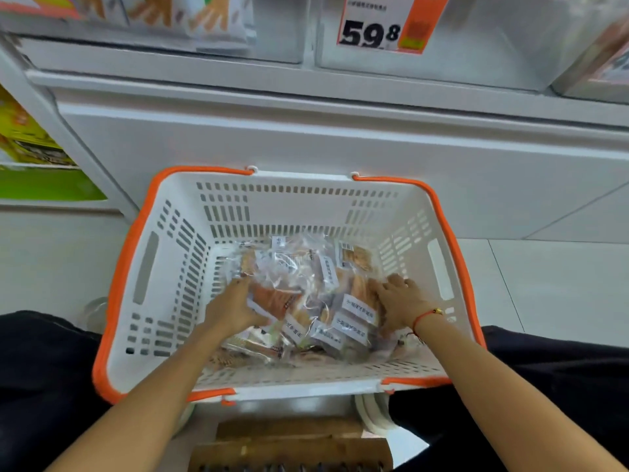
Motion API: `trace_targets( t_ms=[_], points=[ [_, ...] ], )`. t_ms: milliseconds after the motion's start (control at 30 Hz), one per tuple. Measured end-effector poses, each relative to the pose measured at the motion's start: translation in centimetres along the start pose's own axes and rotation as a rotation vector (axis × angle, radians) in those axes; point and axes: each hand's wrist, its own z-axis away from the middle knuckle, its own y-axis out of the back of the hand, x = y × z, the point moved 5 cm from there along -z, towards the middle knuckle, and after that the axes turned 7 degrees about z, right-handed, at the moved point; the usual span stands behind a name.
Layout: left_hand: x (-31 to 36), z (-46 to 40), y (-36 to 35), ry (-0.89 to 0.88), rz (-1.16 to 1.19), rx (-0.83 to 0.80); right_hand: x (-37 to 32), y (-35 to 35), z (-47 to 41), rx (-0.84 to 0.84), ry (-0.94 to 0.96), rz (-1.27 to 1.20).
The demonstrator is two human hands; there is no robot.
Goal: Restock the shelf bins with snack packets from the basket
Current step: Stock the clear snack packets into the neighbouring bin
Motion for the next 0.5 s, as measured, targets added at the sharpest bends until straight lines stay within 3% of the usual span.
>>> trace_targets(
  t_ms=[100,233,433,500],
  points=[
    [-0.4,0.0,1.5,0.07,0.149,0.114,-0.4,0.8,0.0,0.118,0.01,-0.068],
    [-1.0,-0.4,3.9,0.166,0.381,0.157,-4.0,2.2,-1.0,0.076,0.106,-0.536],
    [-2.3,0.1,6.8,0.286,0.851,0.186,-8.7,6.6,-1.8,0.308,0.144,-0.305],
    [-2.6,0.6,7.0,0.32,0.947,0.137,-7.8,6.8,-1.9,0.271,0.163,-0.456]
  ],
)
